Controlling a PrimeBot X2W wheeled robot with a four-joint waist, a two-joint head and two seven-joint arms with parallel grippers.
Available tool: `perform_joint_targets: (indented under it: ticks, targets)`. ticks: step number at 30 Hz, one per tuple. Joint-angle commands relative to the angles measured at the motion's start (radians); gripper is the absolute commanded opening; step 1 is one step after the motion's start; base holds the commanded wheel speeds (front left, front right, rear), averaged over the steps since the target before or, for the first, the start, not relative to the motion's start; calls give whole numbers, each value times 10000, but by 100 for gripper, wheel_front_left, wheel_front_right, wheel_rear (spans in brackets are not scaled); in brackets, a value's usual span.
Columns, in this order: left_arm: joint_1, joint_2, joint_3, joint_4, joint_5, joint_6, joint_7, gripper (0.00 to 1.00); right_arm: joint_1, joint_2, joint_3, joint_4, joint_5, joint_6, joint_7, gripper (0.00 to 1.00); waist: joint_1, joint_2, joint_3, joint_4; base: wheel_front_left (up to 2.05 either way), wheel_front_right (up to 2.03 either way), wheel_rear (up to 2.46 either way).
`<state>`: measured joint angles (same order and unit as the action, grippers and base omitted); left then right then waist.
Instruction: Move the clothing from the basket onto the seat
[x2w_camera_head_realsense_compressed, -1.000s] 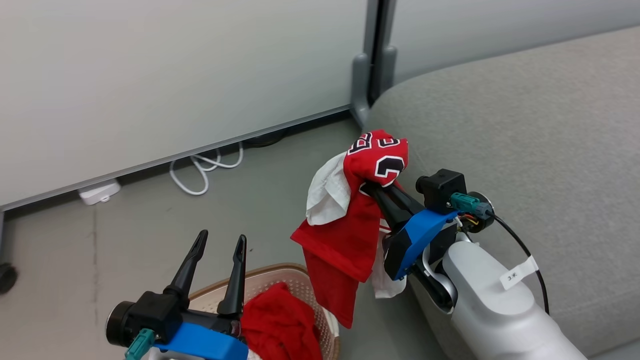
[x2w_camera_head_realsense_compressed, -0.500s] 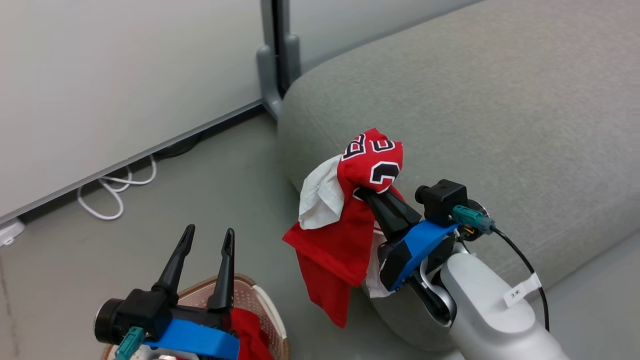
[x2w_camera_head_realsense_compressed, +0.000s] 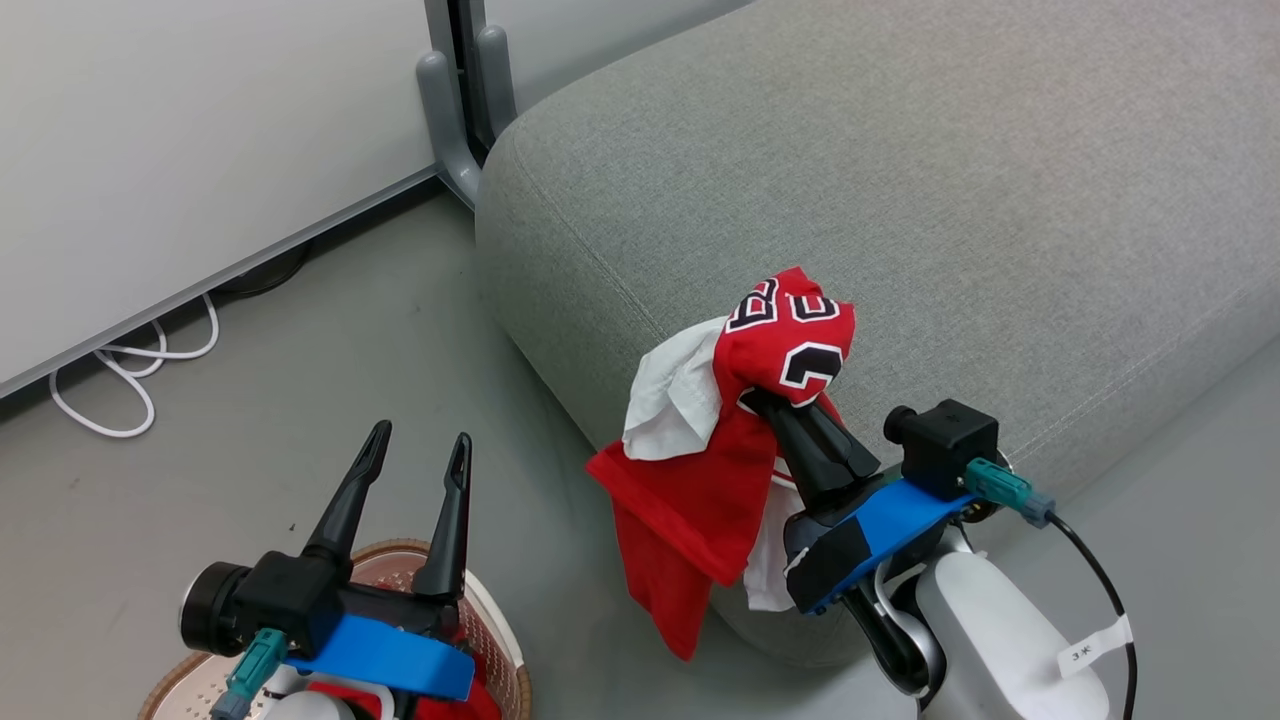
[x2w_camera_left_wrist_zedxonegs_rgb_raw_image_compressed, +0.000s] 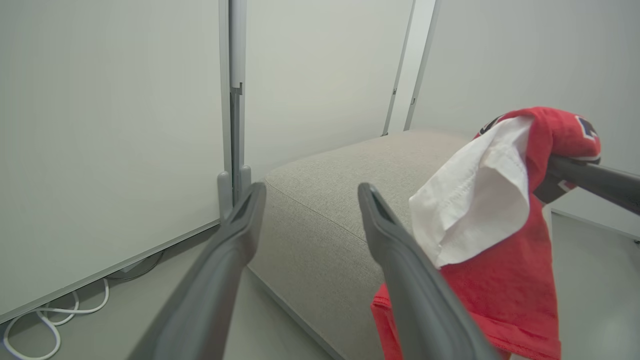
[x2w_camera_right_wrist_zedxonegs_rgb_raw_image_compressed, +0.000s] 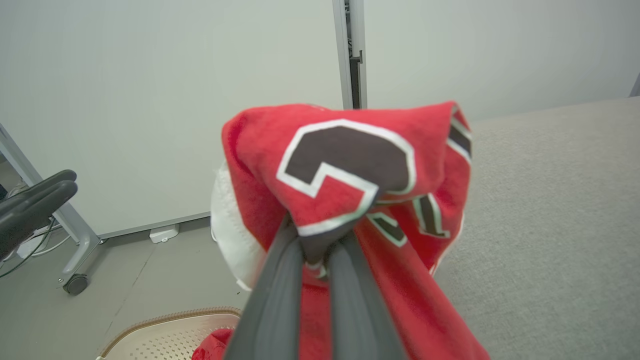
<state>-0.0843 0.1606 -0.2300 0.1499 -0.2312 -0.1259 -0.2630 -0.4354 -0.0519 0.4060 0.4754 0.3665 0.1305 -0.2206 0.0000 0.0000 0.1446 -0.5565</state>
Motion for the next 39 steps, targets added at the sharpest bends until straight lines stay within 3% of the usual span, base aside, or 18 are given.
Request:
perform_joint_targets:
  ticks: [1, 8, 13, 18, 25, 32, 39]
  targets:
    - [-150, 88, -38, 36, -56, -74, -27, 100, 152, 23, -78, -179, -19, 5, 21, 0, 0, 0, 31, -9, 0, 0, 0]
    - [-279, 234, -171, 52, -80, -75, -27, 100, 187, 24, -384, -744, 48, 5, 304, 0, 0, 0, 193, -4, 0, 0, 0]
    - [-323, 337, -65, -117, 60, -76, -27, 100, -741, 20, -910, -662, 151, 5, 490, 0, 0, 0, 536, 8, 0, 0, 0]
    - [-649, 509, -283, -326, 87, -75, -27, 100, -2188, -77, -1923, -404, 611, 5, 578, 0, 0, 0, 1284, 496, 0, 0, 0]
    - [-1533, 1116, -906, -852, 211, -44, -27, 100, -4679, -1046, -4110, 538, 982, 5, 645, 0, 0, 0, 3123, 1416, 0, 0, 0]
    - [-2499, 1432, -1092, -1771, 250, -45, -27, 100, -6554, -2627, -6119, 1513, 41, 5, 661, 0, 0, 0, 5051, 2246, 0, 0, 0]
    - [-3019, 1510, -1109, -2492, 399, -45, -27, 100, -7101, -3090, -7670, 2995, -423, 5, 584, 0, 0, 0, 6142, 2647, 0, 0, 0]
